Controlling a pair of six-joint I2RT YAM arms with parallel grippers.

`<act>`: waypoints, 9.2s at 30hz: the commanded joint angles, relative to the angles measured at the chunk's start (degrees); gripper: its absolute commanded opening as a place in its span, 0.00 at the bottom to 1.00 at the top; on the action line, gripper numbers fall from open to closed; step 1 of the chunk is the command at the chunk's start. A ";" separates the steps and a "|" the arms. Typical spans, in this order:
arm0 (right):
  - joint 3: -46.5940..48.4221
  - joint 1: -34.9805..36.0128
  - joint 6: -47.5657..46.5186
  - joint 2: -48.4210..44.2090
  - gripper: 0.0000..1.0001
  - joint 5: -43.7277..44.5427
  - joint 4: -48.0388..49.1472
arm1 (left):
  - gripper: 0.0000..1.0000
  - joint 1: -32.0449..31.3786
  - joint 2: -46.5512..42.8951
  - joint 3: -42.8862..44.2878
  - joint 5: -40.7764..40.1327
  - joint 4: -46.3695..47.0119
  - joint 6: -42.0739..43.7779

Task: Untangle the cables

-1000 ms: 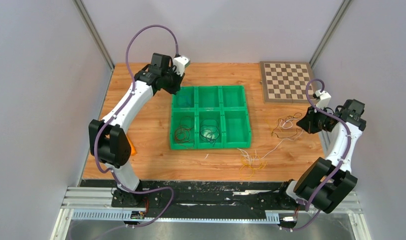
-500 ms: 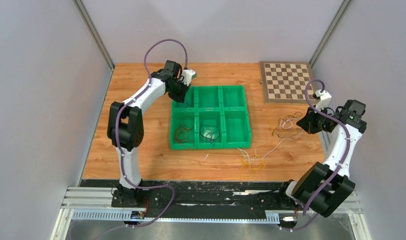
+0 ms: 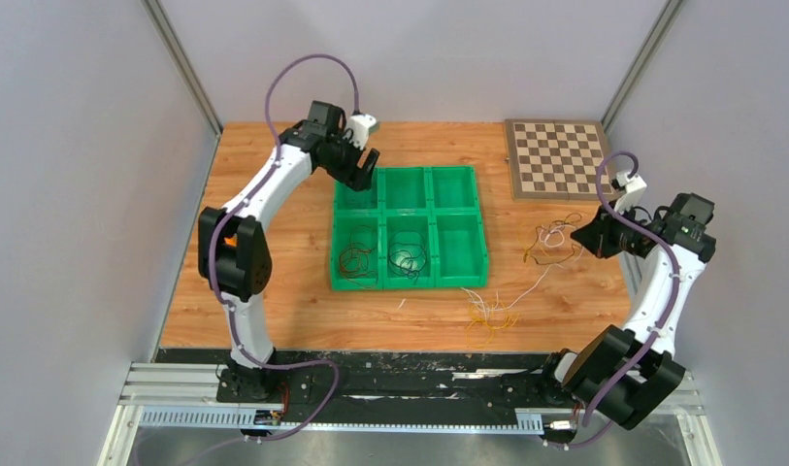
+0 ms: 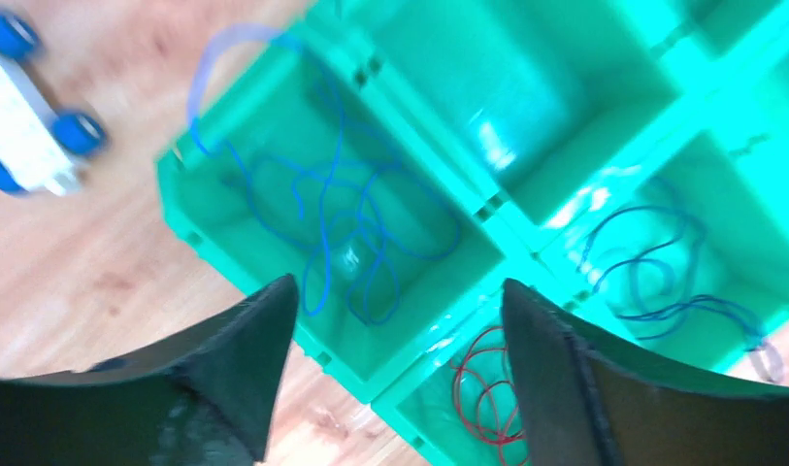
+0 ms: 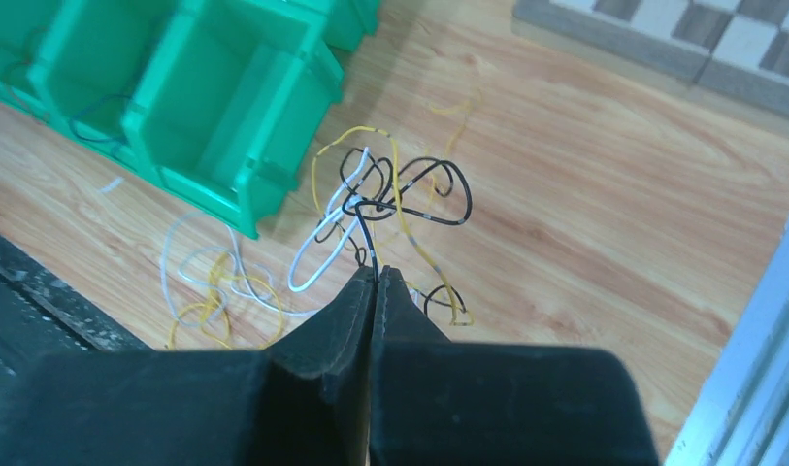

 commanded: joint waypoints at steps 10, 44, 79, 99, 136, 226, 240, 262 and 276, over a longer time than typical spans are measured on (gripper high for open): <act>13.52 6.97 5.54 -4.50 0.00 -22.43 -5.66 | 0.88 -8.17 -22.95 -10.29 41.30 35.42 -16.69; 8.80 11.90 14.09 -14.46 0.00 -17.27 0.59 | 0.42 -27.91 -12.95 -15.69 42.83 55.97 -36.67; -19.94 14.27 14.62 -10.33 0.07 1.59 28.98 | 0.00 -28.58 -14.38 7.13 39.35 66.73 -50.60; -23.45 5.78 0.08 -3.83 0.00 15.52 27.75 | 0.00 -18.29 -10.05 28.49 27.94 54.36 -41.08; -2.27 -4.07 3.04 -0.55 0.00 1.63 13.03 | 0.00 -2.37 -6.49 -14.25 33.99 69.34 -36.94; -25.56 52.94 -12.09 -1.29 0.70 16.66 14.98 | 1.00 -7.06 -39.84 -33.50 25.33 27.88 -13.04; -15.01 41.16 0.98 -10.16 0.00 11.31 8.17 | 0.98 -13.67 -43.05 -35.40 31.14 27.57 0.91; -3.22 31.88 11.97 -12.01 0.00 -3.22 1.73 | 0.77 -39.82 -14.74 -35.80 12.74 60.61 2.13; -0.70 31.88 11.54 -12.30 0.00 -4.59 0.00 | 0.80 -42.90 -7.20 -33.30 7.18 67.12 -0.43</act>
